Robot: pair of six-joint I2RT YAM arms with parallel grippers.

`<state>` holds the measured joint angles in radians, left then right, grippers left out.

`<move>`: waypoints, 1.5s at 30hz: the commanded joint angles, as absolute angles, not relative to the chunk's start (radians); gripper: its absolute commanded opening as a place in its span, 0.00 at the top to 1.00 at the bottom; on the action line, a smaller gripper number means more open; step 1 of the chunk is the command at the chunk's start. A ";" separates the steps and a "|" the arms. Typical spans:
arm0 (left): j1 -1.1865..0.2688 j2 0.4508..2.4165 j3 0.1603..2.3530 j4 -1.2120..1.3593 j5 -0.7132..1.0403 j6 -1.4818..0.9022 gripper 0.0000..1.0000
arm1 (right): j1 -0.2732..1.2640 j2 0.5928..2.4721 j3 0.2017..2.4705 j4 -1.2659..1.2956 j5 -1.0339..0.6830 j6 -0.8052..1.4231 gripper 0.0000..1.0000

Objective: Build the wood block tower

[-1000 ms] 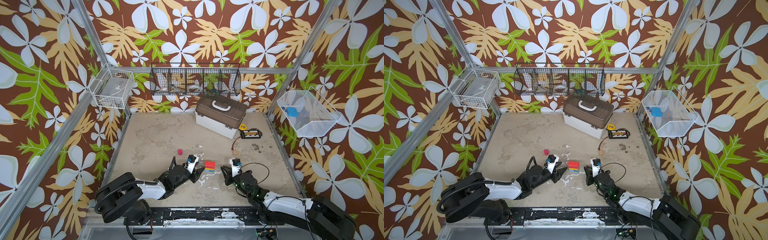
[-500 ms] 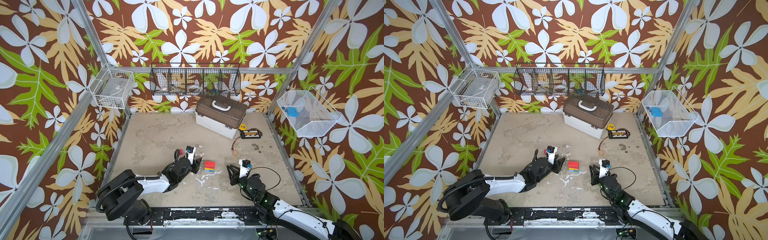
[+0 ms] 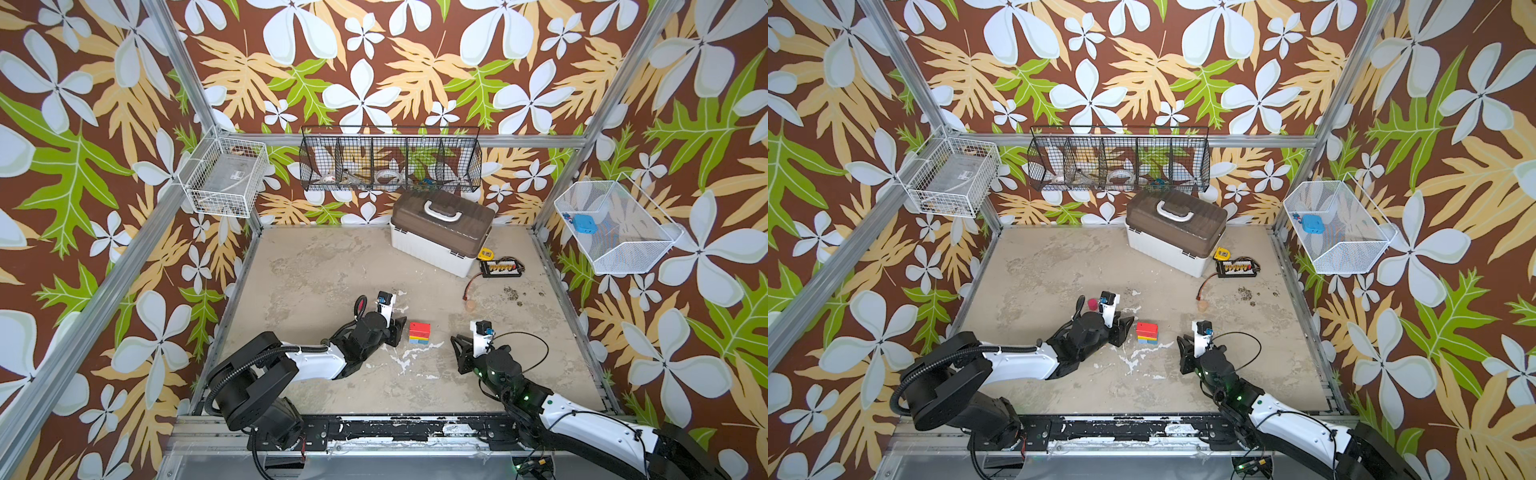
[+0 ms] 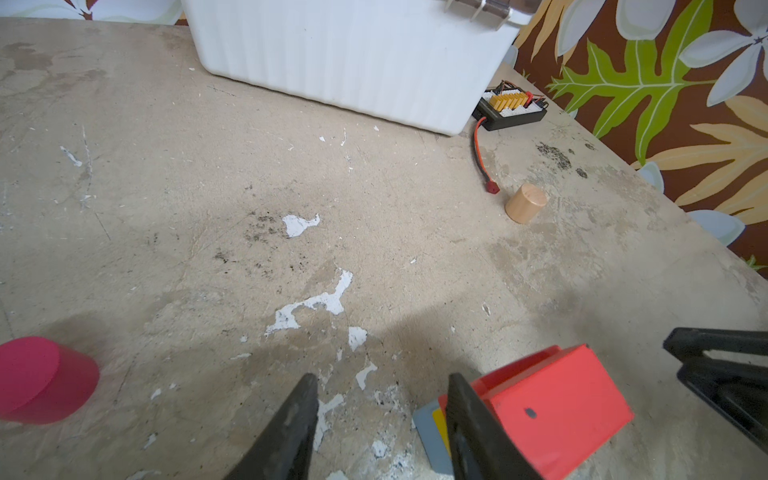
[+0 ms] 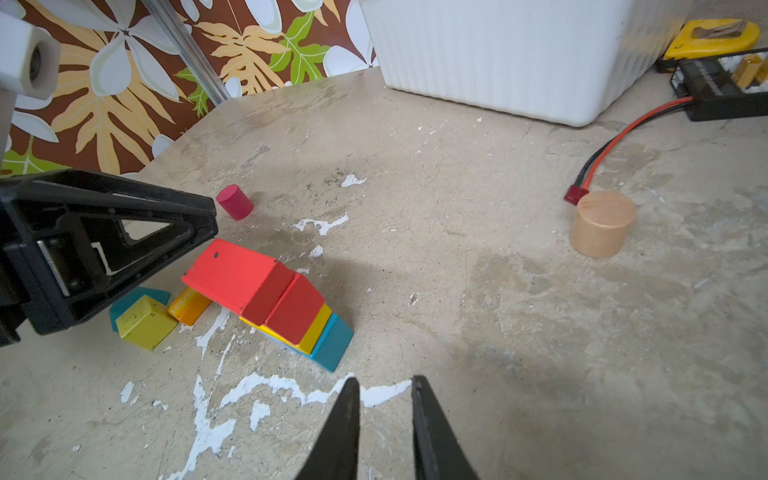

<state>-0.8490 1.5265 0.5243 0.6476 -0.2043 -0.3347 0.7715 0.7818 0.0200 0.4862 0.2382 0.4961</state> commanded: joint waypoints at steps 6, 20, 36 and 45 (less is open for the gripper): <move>-0.848 1.534 0.534 0.652 -0.183 -0.342 0.49 | 0.773 0.795 0.032 0.513 0.231 0.489 0.76; -0.847 1.545 0.543 0.659 -0.157 -0.342 0.49 | 0.773 0.772 0.025 0.511 0.233 0.489 0.76; -0.847 1.557 0.557 0.666 -0.143 -0.336 0.49 | 0.773 0.781 0.022 0.520 0.236 0.486 0.76; -0.847 1.557 0.555 0.668 -0.153 -0.339 0.49 | 0.772 0.778 0.020 0.523 0.235 0.486 0.76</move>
<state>-0.8490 1.5570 0.5495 0.6491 -0.1490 -0.3374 0.7715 0.7799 0.0196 0.5045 0.2344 0.4923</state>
